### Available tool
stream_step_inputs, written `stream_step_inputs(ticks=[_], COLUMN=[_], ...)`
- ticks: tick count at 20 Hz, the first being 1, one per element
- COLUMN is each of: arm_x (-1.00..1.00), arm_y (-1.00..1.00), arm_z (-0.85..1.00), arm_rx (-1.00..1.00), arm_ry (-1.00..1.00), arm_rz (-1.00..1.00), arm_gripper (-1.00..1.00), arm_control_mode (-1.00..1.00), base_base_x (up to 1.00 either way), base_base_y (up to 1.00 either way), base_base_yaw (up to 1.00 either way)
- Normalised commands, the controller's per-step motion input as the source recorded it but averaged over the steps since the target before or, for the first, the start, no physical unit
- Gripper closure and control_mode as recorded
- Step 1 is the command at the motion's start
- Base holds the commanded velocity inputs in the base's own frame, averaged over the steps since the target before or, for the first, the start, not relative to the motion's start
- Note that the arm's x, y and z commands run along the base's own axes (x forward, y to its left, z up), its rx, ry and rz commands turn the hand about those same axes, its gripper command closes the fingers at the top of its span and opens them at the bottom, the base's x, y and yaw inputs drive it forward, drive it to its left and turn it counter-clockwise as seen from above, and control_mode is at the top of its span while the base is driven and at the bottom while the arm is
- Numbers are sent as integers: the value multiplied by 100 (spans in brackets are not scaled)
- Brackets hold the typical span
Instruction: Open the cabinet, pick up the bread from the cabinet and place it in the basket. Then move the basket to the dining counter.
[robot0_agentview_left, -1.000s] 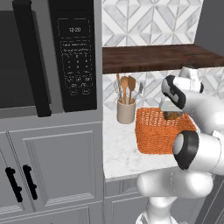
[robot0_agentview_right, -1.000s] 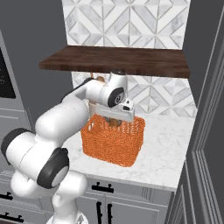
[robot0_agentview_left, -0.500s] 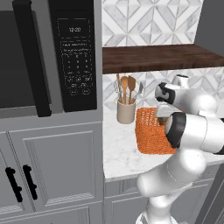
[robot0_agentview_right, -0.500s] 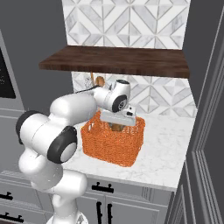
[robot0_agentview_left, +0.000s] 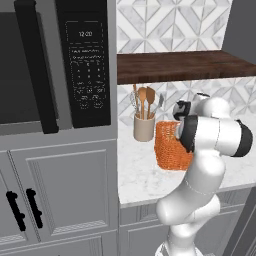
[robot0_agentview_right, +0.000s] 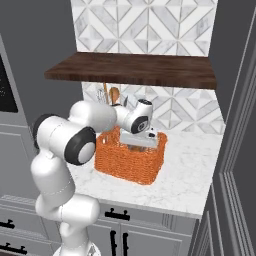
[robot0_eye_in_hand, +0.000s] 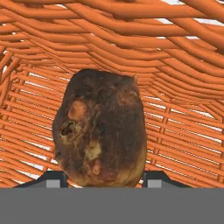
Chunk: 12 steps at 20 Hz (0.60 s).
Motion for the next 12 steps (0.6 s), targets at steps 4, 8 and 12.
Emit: stream_step_inputs(ticks=[4,8,12], arm_x=[41,10,-2], arm_y=[-8,-2,0], arm_z=[-36,-14,1], arm_rx=[3,0,0], arm_ry=[0,0,0], arm_rz=[7,4,0], arm_gripper=[100,-100,-100], arm_control_mode=[-100,-100,-100], base_base_x=[0,0,0], base_base_y=[0,0,0], base_base_yaw=[0,0,0])
